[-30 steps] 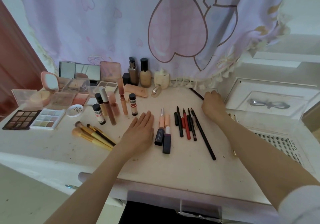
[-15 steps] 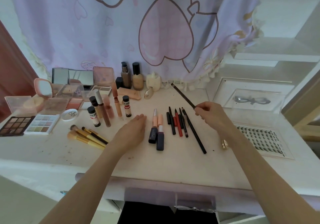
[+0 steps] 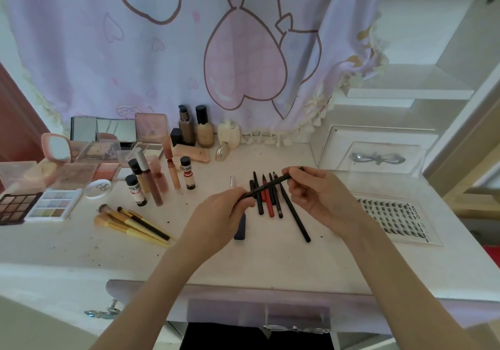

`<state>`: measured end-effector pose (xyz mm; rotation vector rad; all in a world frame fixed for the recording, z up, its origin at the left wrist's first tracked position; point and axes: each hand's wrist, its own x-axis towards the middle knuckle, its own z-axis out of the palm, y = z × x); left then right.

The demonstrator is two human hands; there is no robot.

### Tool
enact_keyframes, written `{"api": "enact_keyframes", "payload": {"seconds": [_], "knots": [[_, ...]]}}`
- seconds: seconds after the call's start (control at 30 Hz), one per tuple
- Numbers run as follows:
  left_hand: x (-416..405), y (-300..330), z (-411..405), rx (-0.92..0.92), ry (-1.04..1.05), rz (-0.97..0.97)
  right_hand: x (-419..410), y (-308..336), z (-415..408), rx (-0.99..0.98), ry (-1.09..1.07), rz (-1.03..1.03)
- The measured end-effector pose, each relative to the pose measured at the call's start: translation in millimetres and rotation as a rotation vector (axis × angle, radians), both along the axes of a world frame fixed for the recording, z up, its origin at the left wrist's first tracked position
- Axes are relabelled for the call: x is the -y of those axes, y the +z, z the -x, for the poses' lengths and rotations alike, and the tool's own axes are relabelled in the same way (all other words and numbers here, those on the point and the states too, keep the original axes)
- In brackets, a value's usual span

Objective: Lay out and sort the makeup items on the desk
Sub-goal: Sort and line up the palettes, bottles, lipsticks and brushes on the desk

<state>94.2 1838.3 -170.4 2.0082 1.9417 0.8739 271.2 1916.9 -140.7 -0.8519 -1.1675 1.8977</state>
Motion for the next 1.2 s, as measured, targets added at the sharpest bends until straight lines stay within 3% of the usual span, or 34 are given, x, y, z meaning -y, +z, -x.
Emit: {"api": "enact_keyframes", "payload": {"seconds": [0.1,0.33,0.47,0.83,1.0,1.2], "knots": [[0,-2,-9,-0.091,0.015,-0.028,8,-12,9,0.050,-0.021,-0.010],[0,1,-21,0.203,-0.021,-0.036,16,-25,15,-0.068,-0.109,-0.098],[2,-1,-26,0.267,0.001,-0.037,16,-28,16,-0.107,-0.097,-0.123],[2,-3,-38,0.244,0.098,-0.122,15,-31,27,-0.080,-0.197,-0.202],[5,-1,-31,0.107,0.057,-0.045,6,-26,19,0.117,-0.218,-0.364],[-6,21,-15,0.307,0.009,-0.144,18,-22,11,0.514,0.020,-0.729]]}}
